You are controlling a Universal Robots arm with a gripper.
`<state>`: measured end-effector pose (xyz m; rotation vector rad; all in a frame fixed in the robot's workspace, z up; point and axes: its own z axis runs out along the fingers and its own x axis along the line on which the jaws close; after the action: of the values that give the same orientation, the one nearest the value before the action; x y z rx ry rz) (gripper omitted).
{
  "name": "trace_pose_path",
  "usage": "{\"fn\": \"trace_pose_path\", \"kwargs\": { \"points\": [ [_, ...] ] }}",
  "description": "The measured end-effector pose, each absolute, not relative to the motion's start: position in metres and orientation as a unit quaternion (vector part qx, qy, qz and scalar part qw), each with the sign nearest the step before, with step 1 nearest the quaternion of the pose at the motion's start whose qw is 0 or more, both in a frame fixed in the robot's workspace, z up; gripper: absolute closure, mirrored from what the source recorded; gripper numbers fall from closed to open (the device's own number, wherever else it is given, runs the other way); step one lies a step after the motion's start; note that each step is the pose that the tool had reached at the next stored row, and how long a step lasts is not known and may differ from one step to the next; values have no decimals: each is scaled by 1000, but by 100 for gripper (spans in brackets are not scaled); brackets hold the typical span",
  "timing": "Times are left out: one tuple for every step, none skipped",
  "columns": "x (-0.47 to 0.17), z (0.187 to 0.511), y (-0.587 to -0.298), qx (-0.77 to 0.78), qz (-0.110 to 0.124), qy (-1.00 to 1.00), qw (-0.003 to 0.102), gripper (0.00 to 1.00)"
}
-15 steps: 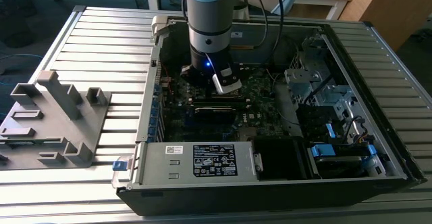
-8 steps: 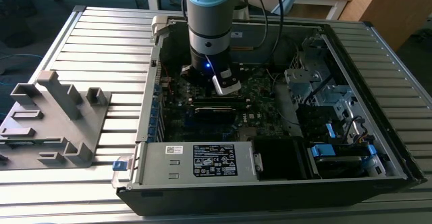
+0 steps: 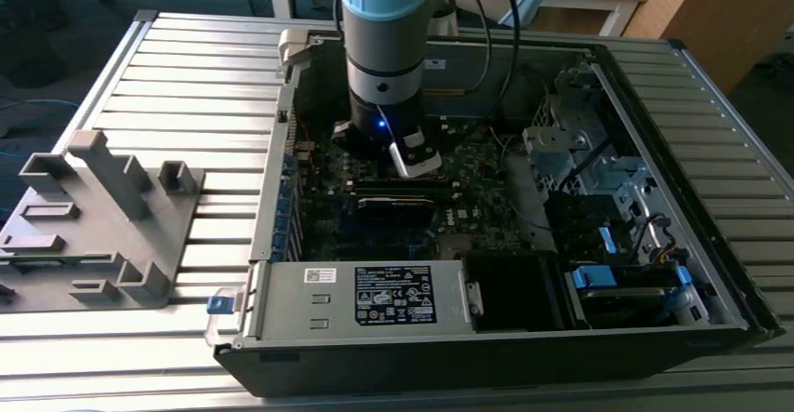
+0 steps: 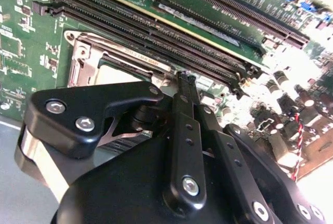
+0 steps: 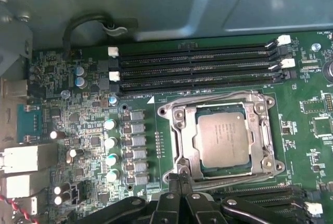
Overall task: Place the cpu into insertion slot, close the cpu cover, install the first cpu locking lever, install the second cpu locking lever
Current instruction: 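Install the second cpu locking lever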
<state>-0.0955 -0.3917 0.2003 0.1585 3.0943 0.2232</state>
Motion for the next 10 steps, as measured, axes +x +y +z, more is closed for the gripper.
{"fn": "trace_pose_path", "kwargs": {
  "points": [
    [-96,200,-392,51,75,996,17,89],
    [-96,199,-392,51,77,996,17,89],
    [-96,199,-392,51,79,995,17,89],
    [-96,199,-392,51,80,995,17,89],
    [-96,198,-392,51,80,995,17,89],
    [-96,198,-392,51,80,995,17,89],
    [-97,197,-392,51,80,995,17,89],
    [-98,197,-392,51,80,995,17,89],
    [-99,196,-392,51,80,995,17,89],
    [-99,196,-392,51,80,995,17,89]
  ]
}}
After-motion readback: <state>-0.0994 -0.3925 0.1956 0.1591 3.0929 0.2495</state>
